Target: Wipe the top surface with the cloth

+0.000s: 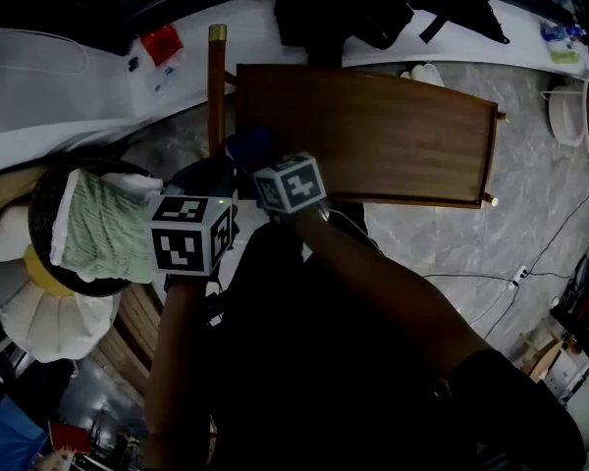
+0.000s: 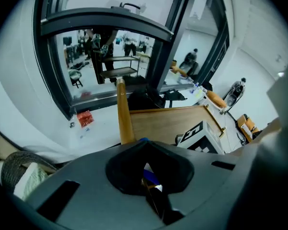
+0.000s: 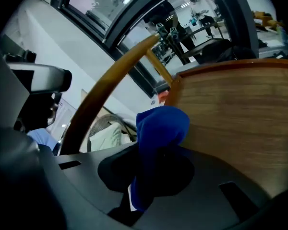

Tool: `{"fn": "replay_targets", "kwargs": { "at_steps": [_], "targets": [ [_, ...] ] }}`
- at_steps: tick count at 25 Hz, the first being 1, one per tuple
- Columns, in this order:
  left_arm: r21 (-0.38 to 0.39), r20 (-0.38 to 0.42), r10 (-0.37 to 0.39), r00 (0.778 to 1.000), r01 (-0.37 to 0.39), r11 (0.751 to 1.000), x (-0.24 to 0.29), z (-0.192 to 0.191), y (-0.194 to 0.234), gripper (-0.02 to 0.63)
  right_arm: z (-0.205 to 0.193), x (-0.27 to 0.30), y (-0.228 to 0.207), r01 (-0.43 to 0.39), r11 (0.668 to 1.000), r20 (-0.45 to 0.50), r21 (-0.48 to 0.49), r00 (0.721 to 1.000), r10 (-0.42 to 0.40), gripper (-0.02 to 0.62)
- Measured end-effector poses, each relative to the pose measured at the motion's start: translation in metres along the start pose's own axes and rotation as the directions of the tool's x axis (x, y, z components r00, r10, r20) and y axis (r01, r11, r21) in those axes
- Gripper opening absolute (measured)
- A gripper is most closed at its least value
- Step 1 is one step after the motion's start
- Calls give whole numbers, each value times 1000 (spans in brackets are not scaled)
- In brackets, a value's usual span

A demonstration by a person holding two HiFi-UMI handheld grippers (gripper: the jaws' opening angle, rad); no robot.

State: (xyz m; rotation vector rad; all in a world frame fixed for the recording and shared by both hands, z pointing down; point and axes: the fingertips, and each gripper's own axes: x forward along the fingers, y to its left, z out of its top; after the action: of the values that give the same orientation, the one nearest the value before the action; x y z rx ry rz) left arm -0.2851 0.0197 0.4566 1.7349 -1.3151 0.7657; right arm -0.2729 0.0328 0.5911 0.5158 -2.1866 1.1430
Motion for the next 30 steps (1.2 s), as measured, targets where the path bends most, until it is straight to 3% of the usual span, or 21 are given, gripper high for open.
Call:
{"fn": "replay_targets", "kwargs": {
  "at_steps": [6,11,16,30],
  "targets": [
    [32,-9,-31,999,31,999,1,-5,1,9,-3,10,-9,82,995,-44,-51,995,-84,63],
    [61,-23,-62,998,64,996,14,-5,-27,9,-8,-8,-29,130,984,-59,-122,989,-138,63],
    [90,-56,-97,994,102,991,40,-2,-70,9,-16,-49,-71,173,981,-50,-83,983,-178,63],
    [78,-137,-120,983,132,988,133,-14,-190,9,-49,-189,-200,328,944,-7,-8,944,-328,63]
  ]
}}
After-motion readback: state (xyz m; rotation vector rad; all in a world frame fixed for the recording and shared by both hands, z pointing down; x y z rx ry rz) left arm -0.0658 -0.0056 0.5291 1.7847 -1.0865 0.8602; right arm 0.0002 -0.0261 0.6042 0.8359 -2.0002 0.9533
